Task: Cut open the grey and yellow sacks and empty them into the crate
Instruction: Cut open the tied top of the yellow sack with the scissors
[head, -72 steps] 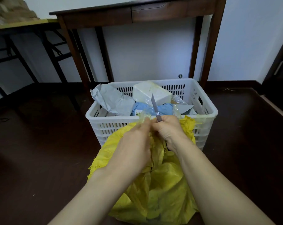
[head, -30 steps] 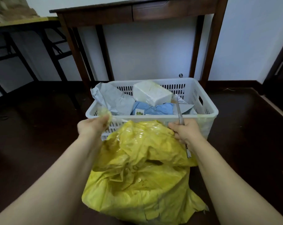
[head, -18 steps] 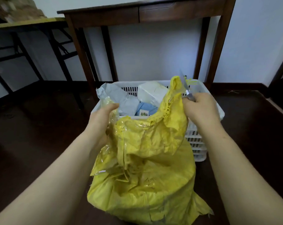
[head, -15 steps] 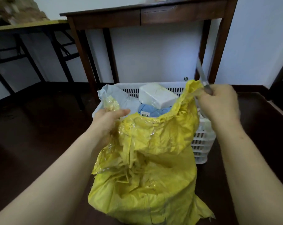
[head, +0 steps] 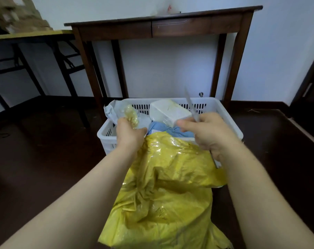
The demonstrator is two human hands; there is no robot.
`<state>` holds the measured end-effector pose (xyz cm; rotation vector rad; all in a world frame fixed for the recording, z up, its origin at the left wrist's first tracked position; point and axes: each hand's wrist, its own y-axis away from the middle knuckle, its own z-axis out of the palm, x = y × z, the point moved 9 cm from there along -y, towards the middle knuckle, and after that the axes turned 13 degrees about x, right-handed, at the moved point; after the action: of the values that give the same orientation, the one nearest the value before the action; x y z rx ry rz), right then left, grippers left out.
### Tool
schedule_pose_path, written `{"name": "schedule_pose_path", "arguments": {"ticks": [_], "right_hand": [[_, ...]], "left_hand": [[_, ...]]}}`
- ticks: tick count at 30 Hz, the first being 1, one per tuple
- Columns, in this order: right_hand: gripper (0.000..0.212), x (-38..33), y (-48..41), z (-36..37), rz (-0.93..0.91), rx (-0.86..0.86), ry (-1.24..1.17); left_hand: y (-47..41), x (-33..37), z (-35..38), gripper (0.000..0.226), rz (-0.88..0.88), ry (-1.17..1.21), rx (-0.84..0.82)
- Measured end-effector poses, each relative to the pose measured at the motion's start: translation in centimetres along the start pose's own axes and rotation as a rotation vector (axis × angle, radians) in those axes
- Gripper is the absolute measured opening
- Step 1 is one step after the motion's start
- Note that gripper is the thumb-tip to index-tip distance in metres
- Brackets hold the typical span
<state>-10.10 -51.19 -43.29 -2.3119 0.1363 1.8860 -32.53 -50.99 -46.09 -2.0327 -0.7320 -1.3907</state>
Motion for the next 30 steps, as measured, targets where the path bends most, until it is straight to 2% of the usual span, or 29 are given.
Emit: {"name": "schedule_pose_path", "arguments": {"ticks": [3, 5, 8, 11, 15, 18, 21, 27, 30], "right_hand": [[0.036, 1.9, 0.4, 2.9, 0.001, -0.086, 0.100], [0.033, 3.7, 0.4, 3.8, 0.024, -0.096, 0.179], [0.022, 6.5, 0.3, 4.3, 0.169, -0.113, 0.018], [0.025, 8.9, 0.4, 4.4, 0.313, -0.110, -0.122], [0.020, 11.4, -0.6, 3.6, 0.403, 0.033, -0.246], [0.018, 13.2, -1.8, 2.6, 0.432, 0.153, -0.239], [0.020, 15.4, -2.4, 1.5, 0.458, 0.237, -0.196], [0.019, 18.1, -3.1, 0.1, 0.466, 0.339, -0.161], [0.023, 22.1, -2.3, -5.3, 0.573, 0.559, -0.126]], "left_hand": [[1.0, 0.0, 1.3, 0.047, -0.023, 0.002, -0.040], [1.3, 0.0, 1.3, 0.055, -0.036, 0.030, -0.028], [1.9, -0.2, 1.3, 0.059, -0.039, 0.083, -0.034], [3.3, -0.1, 1.5, 0.041, -0.072, 0.260, -0.085], [5.9, 1.0, 2.9, 0.035, -0.075, 0.440, -0.223], [8.0, 0.9, 3.9, 0.034, -0.037, 0.419, -0.322], [8.9, -0.3, 3.5, 0.030, -0.008, 0.358, -0.321], [10.4, -0.9, 2.0, 0.033, -0.118, 0.479, -0.381], [7.9, 0.6, -1.9, 0.039, -0.121, 0.607, -0.325]]}}
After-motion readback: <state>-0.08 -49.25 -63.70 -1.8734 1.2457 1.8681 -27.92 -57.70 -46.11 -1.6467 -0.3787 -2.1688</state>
